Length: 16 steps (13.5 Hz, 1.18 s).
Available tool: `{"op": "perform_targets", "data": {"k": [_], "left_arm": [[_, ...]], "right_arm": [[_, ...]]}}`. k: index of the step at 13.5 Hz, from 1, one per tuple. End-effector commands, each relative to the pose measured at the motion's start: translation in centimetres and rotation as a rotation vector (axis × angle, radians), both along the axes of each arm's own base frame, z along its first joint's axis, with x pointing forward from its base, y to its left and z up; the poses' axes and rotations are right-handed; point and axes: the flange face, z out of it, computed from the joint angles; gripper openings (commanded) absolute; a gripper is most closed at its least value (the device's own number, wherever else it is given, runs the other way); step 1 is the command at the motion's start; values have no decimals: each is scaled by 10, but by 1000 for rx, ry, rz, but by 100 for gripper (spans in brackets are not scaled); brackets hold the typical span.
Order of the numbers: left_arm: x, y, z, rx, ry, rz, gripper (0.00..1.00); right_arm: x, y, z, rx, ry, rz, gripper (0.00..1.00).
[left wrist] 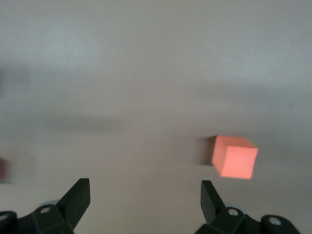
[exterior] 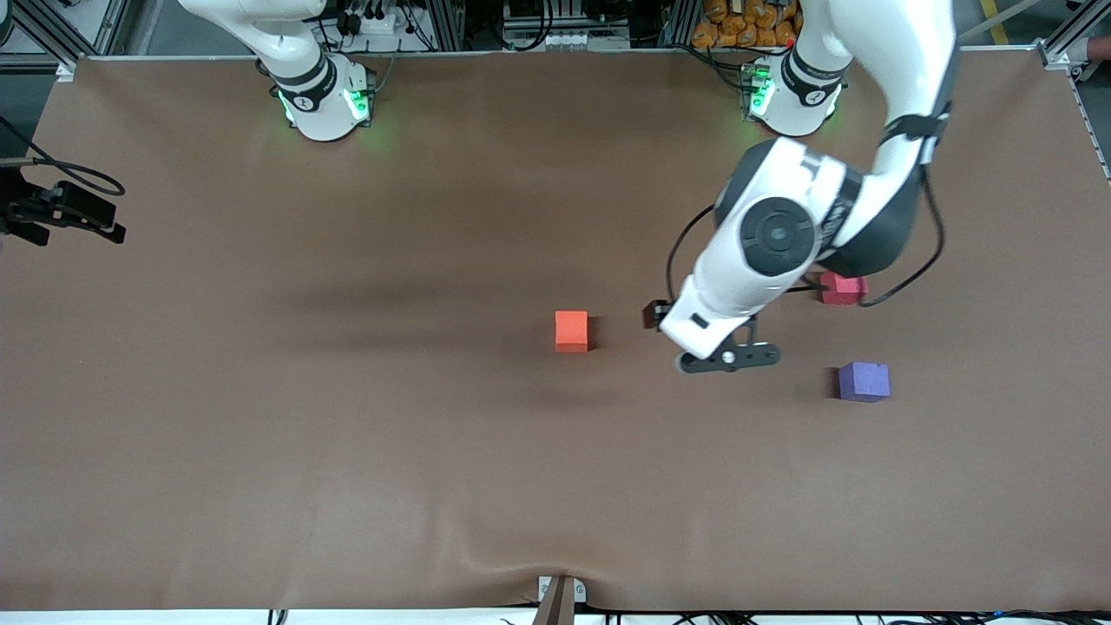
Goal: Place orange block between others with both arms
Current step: 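Retract the right gripper while the left gripper reaches the orange cube, then lower the left gripper onto the orange cube and grasp it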
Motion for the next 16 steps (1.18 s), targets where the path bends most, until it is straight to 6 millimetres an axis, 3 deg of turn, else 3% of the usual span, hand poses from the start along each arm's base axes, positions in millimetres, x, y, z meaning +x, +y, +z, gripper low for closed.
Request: {"op": "perform_targets", "data": {"k": [1,4,6,9,13,16], "left_arm": [[-1,-37,-23,-21,-28,53,100],[-20,-78,-46,-22,-40,21,100],[-24,-87,-55,-22,-33,32,100],[-49,-124,-94,-7,-19,-2,100],[-48,-137,-134,-36,-51,30,100],[-53,-146,-151,-45,-62,19,100]], "right_arm": [[-5,-21,17,-2,-19,-36,100],[-7,-16,15,2,9,-29,100],[-7,-14,13,3,13,-25,100],[-5,-11,10,4,18,-19,100],[2,-4,6,1,6,-6,100],[3,-5,6,0,-4,-7,100]]}}
